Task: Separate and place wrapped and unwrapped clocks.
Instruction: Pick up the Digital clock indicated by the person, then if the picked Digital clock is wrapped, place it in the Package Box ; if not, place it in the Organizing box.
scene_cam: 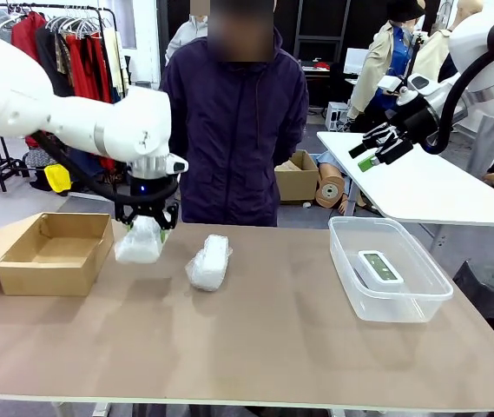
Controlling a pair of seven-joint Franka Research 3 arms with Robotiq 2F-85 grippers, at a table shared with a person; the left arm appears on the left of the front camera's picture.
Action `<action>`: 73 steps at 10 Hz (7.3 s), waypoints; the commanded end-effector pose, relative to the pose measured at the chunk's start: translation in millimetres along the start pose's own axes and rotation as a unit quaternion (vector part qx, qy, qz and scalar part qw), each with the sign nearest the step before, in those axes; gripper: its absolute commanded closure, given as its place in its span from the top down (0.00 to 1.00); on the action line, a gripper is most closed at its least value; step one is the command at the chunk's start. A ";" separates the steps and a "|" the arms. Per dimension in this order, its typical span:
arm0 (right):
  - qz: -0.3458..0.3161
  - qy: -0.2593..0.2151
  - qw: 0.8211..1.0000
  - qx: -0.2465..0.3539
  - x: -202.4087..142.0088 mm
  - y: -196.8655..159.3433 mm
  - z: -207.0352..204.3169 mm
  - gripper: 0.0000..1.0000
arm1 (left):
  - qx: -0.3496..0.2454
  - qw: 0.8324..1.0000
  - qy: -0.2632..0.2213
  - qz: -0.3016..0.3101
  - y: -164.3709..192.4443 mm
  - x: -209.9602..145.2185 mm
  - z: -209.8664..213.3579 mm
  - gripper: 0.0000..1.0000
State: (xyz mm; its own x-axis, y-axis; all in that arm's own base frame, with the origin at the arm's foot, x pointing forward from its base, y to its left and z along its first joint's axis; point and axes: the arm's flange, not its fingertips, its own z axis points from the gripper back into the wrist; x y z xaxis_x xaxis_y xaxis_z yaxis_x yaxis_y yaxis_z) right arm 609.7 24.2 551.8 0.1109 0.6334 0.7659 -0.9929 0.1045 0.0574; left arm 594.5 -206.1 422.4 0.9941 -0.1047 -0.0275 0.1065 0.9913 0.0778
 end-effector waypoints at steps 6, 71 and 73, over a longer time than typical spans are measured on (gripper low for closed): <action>0.003 0.001 1.000 0.000 1.8 2.7 0.3 1.00 | -0.019 0.998 -0.054 -0.023 7.8 -16.1 143.1 0.00; 0.003 0.001 1.000 0.000 1.8 2.7 0.3 1.00 | 0.170 0.980 0.021 0.103 222.6 19.1 -73.3 0.00; 0.003 0.001 1.000 0.000 1.8 2.7 0.3 1.00 | 0.175 0.979 0.035 0.098 225.7 17.5 -81.8 0.00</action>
State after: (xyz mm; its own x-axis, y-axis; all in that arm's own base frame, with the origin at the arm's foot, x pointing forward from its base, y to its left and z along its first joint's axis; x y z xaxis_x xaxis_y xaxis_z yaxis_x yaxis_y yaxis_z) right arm 609.7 24.1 551.7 0.1111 0.6333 0.7659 -0.9929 0.1044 0.0577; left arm 634.4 18.1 358.8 0.9925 0.1172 -0.0335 -0.0939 0.9107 0.4021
